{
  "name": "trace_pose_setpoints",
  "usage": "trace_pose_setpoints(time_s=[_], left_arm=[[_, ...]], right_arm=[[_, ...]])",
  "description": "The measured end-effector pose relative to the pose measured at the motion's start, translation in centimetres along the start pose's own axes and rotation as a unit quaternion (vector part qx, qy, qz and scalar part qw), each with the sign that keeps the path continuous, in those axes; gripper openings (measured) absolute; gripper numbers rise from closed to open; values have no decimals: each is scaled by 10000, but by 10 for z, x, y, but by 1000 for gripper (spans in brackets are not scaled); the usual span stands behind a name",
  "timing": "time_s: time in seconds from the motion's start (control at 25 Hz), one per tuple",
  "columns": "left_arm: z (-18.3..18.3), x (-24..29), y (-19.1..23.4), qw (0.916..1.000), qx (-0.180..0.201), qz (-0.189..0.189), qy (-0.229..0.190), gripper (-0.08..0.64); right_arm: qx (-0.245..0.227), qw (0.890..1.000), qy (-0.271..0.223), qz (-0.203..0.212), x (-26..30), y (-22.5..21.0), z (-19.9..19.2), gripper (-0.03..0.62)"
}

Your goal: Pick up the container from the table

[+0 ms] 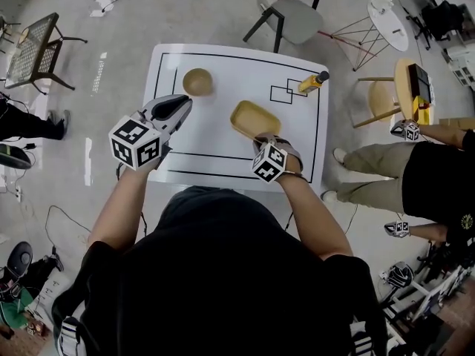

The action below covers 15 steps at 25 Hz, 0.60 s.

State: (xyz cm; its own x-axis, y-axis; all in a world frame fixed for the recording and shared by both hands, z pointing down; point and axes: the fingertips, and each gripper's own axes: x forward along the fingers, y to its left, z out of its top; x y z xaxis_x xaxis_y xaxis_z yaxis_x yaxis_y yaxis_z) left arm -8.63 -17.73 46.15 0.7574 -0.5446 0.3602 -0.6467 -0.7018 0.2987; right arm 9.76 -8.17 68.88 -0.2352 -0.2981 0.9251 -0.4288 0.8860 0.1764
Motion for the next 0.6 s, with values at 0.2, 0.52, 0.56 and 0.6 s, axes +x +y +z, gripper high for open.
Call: trace_pose_setpoints(time_s=[0.2, 0.52, 0.56, 0.6], left_arm=[[8, -4, -6, 10000, 55, -15, -36, 46], [9, -6, -19, 9999, 82, -48, -88, 46], [9, -6, -20, 9999, 85, -51, -84, 46], [9, -6, -21, 9999, 85, -51, -81, 46]], right_arm=[[3, 9999, -78, -85, -16, -1, 5, 23], [-29, 9997, -142, -197, -33, -1, 4, 23], [-22, 9997, -151, -213, -35, -1, 4, 23], [-14, 9996, -157, -228, -36, -2, 3, 23]])
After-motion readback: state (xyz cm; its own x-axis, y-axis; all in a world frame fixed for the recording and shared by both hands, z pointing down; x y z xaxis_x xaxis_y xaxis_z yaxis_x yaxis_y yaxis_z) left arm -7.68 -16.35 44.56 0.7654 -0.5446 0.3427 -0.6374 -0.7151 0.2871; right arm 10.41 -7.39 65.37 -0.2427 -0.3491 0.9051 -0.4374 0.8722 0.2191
